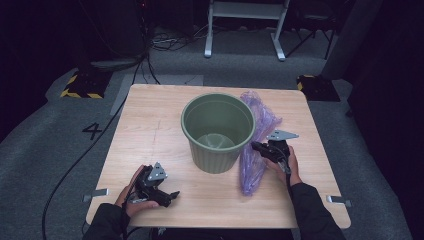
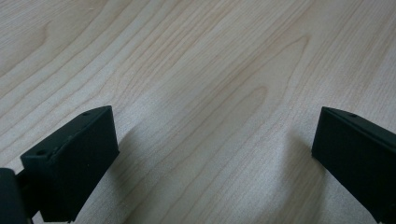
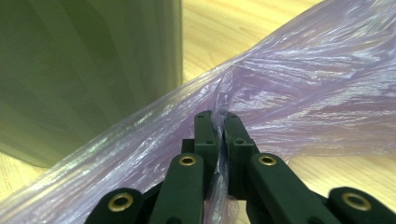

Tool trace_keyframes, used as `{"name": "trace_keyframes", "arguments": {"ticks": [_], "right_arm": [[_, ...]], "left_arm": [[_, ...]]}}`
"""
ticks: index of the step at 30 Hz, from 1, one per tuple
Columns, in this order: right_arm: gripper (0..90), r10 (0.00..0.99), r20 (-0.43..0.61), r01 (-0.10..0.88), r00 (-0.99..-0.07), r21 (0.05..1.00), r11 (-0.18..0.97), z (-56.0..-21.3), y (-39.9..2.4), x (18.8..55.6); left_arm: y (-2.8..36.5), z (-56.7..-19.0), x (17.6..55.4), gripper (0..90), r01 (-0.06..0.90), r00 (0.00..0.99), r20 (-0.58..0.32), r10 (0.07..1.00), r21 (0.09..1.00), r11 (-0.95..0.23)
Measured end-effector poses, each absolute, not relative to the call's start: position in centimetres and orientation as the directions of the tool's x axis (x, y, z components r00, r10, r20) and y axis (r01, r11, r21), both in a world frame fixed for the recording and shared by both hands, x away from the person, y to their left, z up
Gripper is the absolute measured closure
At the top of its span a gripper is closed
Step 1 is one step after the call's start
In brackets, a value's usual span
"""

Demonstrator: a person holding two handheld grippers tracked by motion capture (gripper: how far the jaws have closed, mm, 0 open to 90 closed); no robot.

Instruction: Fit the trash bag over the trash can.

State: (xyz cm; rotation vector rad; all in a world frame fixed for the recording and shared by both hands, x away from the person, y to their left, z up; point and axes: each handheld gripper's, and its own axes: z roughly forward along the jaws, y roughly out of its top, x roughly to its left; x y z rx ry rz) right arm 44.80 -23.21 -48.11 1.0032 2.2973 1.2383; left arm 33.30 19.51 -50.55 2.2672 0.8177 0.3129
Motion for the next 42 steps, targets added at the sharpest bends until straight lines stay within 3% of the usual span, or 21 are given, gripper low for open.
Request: {"name": "trace_keyframes", "arguments": {"ticks": [9, 16, 22, 23, 24, 28, 38, 39, 41, 42], "right_arm": [[87.0, 0.729, 0.034, 0.409, -0.684, 0.845, 0.344, -46.7, -24.4, 44.5], [72.6, 0.73, 0.019, 0.441, -0.683, 0.808, 0.391, -47.4, -24.3, 44.6], [40.1, 0.734, 0.016, 0.457, -0.679, 0.792, 0.406, -47.8, -23.7, 44.9], [40.1, 0.734, 0.016, 0.457, -0.679, 0.792, 0.406, -47.8, -23.7, 44.9], [31.0, 0.736, 0.013, 0.455, -0.677, 0.793, 0.405, -47.7, -23.4, 44.9], [20.0, 0.742, -0.001, 0.455, -0.671, 0.789, 0.413, -47.7, -22.9, 45.0], [16.6, 0.742, -0.034, 0.495, -0.669, 0.725, 0.479, -49.4, -20.9, 46.3], [18.1, 0.746, -0.037, 0.498, -0.665, 0.722, 0.48, -49.5, -20.9, 46.4], [32.8, 0.748, -0.022, 0.504, -0.663, 0.726, 0.468, -49.7, -21.1, 46.7], [36.2, 0.744, -0.012, 0.506, -0.668, 0.727, 0.465, -49.7, -21.2, 46.8]], "left_arm": [[19.5, -50.5, 33.4, 0.3, 0.462, 0.775, -0.004, 0.632, 0.686, -0.563], [19.5, -50.6, 33.3, 0.3, 0.463, 0.774, -0.005, 0.633, 0.686, -0.561], [19.5, -50.5, 33.4, 0.2, 0.462, 0.776, -0.004, 0.631, 0.685, -0.563], [19.5, -50.5, 33.4, 0.3, 0.462, 0.776, -0.004, 0.631, 0.685, -0.563], [19.5, -50.5, 33.4, 0.3, 0.462, 0.776, -0.005, 0.631, 0.685, -0.563], [19.5, -50.6, 33.4, 0.3, 0.46, 0.776, -0.004, 0.631, 0.687, -0.563], [19.5, -50.6, 33.4, 0.3, 0.46, 0.777, -0.004, 0.63, 0.686, -0.563], [19.5, -50.5, 33.4, 0.3, 0.461, 0.777, -0.005, 0.63, 0.686, -0.563], [19.5, -50.5, 33.4, 0.3, 0.461, 0.777, -0.005, 0.63, 0.686, -0.563], [19.5, -50.5, 33.4, 0.3, 0.461, 0.777, -0.004, 0.629, 0.685, -0.564]]}}
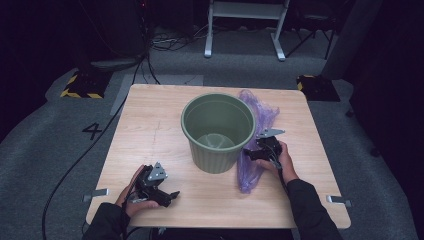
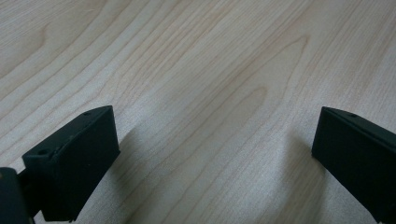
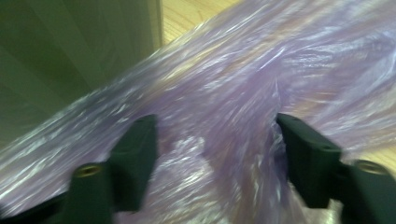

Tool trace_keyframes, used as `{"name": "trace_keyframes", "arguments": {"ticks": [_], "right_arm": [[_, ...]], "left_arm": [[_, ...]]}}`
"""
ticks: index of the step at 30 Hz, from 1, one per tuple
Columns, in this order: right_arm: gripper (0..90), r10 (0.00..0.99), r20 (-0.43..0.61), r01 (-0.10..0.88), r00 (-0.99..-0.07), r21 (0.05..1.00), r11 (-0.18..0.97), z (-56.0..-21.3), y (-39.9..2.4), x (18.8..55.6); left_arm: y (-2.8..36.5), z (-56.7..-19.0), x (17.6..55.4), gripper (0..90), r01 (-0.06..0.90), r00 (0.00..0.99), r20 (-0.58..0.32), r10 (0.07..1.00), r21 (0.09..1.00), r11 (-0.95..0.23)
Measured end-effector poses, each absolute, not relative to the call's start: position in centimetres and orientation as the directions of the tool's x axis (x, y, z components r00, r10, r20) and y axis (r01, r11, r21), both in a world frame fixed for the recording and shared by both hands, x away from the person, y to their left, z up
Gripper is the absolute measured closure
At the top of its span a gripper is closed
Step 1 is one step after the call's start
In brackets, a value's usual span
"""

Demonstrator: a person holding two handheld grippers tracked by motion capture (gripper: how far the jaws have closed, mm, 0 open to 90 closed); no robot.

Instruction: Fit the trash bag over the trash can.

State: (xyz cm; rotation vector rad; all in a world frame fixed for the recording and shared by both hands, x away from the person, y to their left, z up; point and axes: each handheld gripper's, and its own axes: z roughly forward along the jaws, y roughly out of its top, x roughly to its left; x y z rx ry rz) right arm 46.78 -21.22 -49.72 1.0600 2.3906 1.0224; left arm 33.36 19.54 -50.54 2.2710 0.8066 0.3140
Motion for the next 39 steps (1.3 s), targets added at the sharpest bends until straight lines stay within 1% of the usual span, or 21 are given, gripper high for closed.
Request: {"name": "trace_keyframes", "arguments": {"ticks": [1, 3, 4, 6, 7, 8, 10, 12, 15, 18, 23, 27, 34, 39], "right_arm": [[38.0, 0.74, -0.003, 0.508, -0.672, 0.726, 0.464, -49.8, -21.3, 46.9], [49.7, 0.735, -0.001, 0.502, -0.678, 0.729, 0.464, -49.7, -21.5, 46.9], [53.8, 0.734, -0.001, 0.501, -0.679, 0.731, 0.464, -49.7, -21.5, 47.0], [68.2, 0.725, 0.0, 0.497, -0.689, 0.727, 0.473, -49.6, -21.6, 46.9], [73.3, 0.724, -0.004, 0.499, -0.69, 0.721, 0.48, -49.5, -21.7, 46.9], [73.3, 0.724, -0.004, 0.499, -0.69, 0.721, 0.48, -49.5, -21.7, 46.9], [82.4, 0.729, -0.02, 0.497, -0.684, 0.719, 0.486, -49.4, -21.7, 46.8], [87.7, 0.731, -0.006, 0.496, -0.682, 0.731, 0.469, -49.4, -21.9, 46.9], [88.5, 0.732, 0.011, 0.496, -0.682, 0.742, 0.451, -49.2, -22.1, 46.8], [89.0, 0.73, 0.031, 0.482, -0.682, 0.77, 0.418, -48.6, -22.5, 46.6], [89.2, 0.731, 0.034, 0.443, -0.682, 0.814, 0.376, -47.3, -23.0, 45.9], [89.2, 0.736, 0.036, 0.419, -0.676, 0.841, 0.343, -46.0, -23.8, 45.4], [89.2, 0.753, 0.054, 0.388, -0.656, 0.88, 0.275, -44.0, -25.4, 44.7], [89.2, 0.76, 0.056, 0.369, -0.648, 0.895, 0.249, -42.9, -25.9, 44.4]], "left_arm": [[19.5, -50.5, 33.4, 0.3, 0.461, 0.777, -0.005, 0.63, 0.686, -0.563], [19.5, -50.5, 33.4, 0.3, 0.461, 0.778, -0.006, 0.628, 0.685, -0.564], [19.5, -50.5, 33.4, 0.3, 0.46, 0.778, -0.006, 0.628, 0.686, -0.564], [19.5, -50.5, 33.4, 0.3, 0.459, 0.779, -0.006, 0.627, 0.686, -0.564], [19.5, -50.5, 33.5, 0.3, 0.458, 0.781, -0.006, 0.625, 0.686, -0.565], [19.5, -50.5, 33.5, 0.3, 0.458, 0.781, -0.006, 0.625, 0.686, -0.565], [19.4, -50.5, 33.5, 0.2, 0.457, 0.783, -0.006, 0.622, 0.684, -0.569], [19.4, -50.5, 33.6, 0.4, 0.455, 0.788, -0.007, 0.616, 0.68, -0.575], [19.4, -50.5, 33.8, 0.7, 0.45, 0.792, -0.007, 0.61, 0.682, -0.576], [19.6, -50.4, 34.2, 5.6, 0.443, 0.792, -0.005, 0.611, 0.693, -0.568], [19.9, -50.2, 34.7, 15.3, 0.457, 0.769, -0.001, 0.639, 0.7, -0.549], [19.9, -50.0, 34.7, 15.7, 0.443, 0.766, 0.034, 0.642, 0.696, -0.565], [19.5, -49.1, 35.2, 15.7, 0.427, 0.766, 0.036, 0.641, 0.718, -0.55], [19.1, -48.5, 35.7, 15.9, 0.415, 0.769, 0.036, 0.638, 0.732, -0.541]]}}
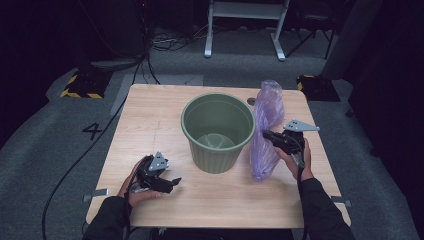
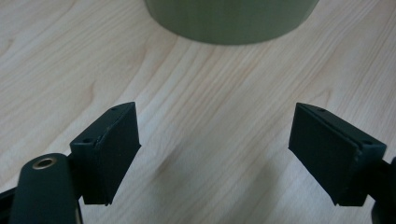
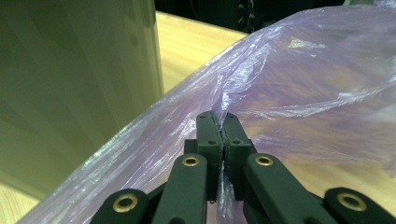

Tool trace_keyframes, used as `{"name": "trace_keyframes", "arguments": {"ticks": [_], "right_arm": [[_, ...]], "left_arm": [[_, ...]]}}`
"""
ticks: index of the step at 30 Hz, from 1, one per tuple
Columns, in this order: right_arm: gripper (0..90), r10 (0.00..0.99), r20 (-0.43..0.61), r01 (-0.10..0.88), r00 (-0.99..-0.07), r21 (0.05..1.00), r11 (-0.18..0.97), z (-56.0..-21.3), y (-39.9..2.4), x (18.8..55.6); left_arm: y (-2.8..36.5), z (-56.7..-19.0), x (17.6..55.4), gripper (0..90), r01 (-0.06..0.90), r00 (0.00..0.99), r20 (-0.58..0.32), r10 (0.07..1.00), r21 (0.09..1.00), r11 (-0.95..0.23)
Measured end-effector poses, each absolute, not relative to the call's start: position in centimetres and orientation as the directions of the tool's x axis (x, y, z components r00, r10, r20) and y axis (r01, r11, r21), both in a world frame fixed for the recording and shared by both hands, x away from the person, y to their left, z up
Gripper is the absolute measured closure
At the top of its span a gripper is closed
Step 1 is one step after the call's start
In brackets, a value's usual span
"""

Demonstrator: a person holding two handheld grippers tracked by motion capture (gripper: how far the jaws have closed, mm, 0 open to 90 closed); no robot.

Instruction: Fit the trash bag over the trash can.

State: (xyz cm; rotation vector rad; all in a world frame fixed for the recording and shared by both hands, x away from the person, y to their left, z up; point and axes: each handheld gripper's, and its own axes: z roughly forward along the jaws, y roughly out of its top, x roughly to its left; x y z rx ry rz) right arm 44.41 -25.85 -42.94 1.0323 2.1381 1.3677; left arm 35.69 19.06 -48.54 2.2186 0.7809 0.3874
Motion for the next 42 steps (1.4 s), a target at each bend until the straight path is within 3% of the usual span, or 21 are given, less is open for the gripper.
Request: {"name": "trace_keyframes", "arguments": {"ticks": [13, 42], "right_arm": [[89.4, 0.776, 0.047, 0.305, -0.629, 0.933, 0.191, -39.8, -27.3, 43.4], [89.2, 0.758, 0.038, 0.191, -0.651, 0.975, 0.115, -34.5, -28.2, 41.4]], "left_arm": [[15.9, -47.7, 37.2, 15.8, 0.343, 0.801, 0.083, 0.593, 0.748, -0.568], [12.5, -48.2, 39.1, 16.2, 0.346, 0.822, 0.068, 0.566, 0.73, -0.59]]}}
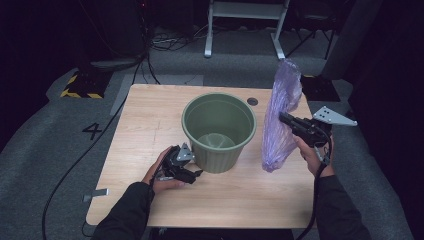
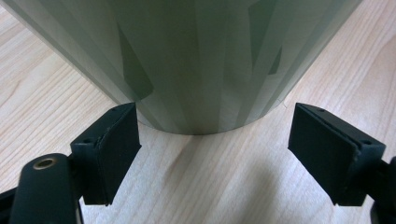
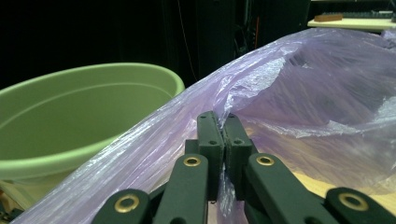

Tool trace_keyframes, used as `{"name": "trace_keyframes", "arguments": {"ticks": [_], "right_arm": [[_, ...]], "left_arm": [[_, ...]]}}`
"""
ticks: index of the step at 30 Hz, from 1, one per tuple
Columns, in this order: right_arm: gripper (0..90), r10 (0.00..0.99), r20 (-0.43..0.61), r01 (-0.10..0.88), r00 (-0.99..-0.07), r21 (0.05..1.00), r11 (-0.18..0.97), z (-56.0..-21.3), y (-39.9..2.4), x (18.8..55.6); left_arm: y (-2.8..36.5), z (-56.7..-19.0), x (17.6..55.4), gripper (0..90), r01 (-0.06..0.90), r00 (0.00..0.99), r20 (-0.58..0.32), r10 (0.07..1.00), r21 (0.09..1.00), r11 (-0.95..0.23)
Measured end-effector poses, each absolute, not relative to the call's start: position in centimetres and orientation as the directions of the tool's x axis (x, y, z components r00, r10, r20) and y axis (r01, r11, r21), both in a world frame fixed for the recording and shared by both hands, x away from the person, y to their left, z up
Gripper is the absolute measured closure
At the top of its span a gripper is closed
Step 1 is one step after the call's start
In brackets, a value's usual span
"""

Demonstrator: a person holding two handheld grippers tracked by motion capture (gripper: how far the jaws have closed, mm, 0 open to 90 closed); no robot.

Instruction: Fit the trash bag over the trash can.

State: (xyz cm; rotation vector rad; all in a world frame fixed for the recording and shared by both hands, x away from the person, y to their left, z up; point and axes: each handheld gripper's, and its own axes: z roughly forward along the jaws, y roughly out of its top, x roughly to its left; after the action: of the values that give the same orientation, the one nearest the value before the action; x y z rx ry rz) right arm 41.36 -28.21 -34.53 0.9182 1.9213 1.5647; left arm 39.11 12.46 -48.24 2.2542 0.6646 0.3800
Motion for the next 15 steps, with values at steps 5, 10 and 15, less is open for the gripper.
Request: {"name": "trace_keyframes", "arguments": {"ticks": [5, 10, 15], "right_arm": [[89.2, 0.752, 0.035, 0.175, -0.659, 0.979, 0.107, -33.8, -28.1, 41.1], [89.2, 0.745, 0.043, 0.152, -0.665, 0.985, 0.079, -32.5, -28.0, 40.9], [89.2, 0.737, 0.031, 0.125, -0.675, 0.99, 0.073, -31.0, -27.4, 40.6]], "left_arm": [[12.1, -48.2, 39.2, 16.1, 0.341, 0.828, 0.068, 0.556, 0.726, -0.597], [11.6, -48.3, 39.4, 16.0, 0.342, 0.831, 0.064, 0.553, 0.725, -0.598], [11.4, -48.2, 39.4, 16.5, 0.339, 0.835, 0.065, 0.546, 0.72, -0.605]]}}
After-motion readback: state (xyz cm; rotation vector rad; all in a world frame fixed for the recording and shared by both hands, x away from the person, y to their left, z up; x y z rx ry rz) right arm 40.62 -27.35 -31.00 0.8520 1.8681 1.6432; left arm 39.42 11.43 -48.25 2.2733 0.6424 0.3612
